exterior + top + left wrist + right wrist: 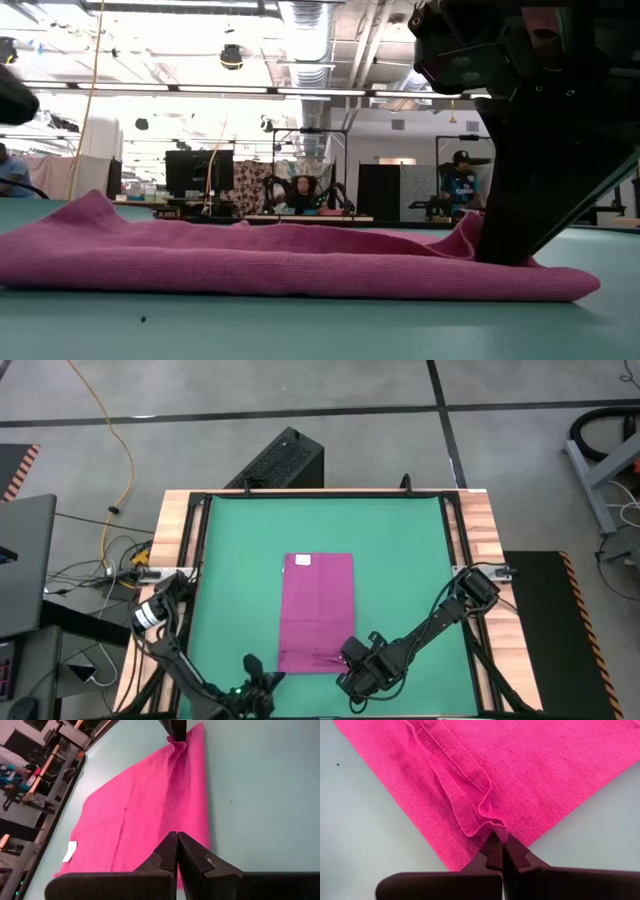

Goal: Roll towel
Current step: Roll the pink towel

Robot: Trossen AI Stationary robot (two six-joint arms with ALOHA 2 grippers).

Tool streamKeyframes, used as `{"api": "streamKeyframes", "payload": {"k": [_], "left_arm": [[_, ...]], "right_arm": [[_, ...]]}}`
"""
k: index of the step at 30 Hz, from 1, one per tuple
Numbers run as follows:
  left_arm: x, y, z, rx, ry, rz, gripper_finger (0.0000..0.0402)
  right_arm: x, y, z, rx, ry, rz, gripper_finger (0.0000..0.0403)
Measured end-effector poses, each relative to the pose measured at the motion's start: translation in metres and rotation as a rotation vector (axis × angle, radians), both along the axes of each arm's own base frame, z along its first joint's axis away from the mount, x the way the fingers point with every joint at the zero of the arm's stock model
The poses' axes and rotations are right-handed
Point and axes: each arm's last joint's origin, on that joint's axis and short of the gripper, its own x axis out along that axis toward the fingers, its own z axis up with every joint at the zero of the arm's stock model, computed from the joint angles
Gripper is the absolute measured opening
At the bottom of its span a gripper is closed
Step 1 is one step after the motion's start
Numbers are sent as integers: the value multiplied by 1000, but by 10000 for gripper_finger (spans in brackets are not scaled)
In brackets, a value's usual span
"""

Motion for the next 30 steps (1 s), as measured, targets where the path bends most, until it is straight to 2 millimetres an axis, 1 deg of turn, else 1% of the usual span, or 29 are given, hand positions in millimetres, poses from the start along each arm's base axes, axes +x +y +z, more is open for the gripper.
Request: {"api": "streamKeyframes", "payload": {"k": [4,9,15,19,24,30], "left_arm": [[-2,0,-13,-63,-33,-11,0],[-3,-3,-20,-103,-40,-58,0],[-2,-2,-21,-91,-34,-61,0],[1,0,-21,-89,-29,-57,0],[1,1,-21,-80,-22,-57,0],[1,1,-21,-77,-20,-58,0]], "right_arm": [[0,0,0,-8,-3,-3,17],[0,0,0,-15,-15,-9,62],[0,0,1,-16,-16,-7,118],[0,0,1,-13,-18,-6,146],[-1,0,4,9,-7,2,158],[-7,1,19,20,-21,13,155]]}}
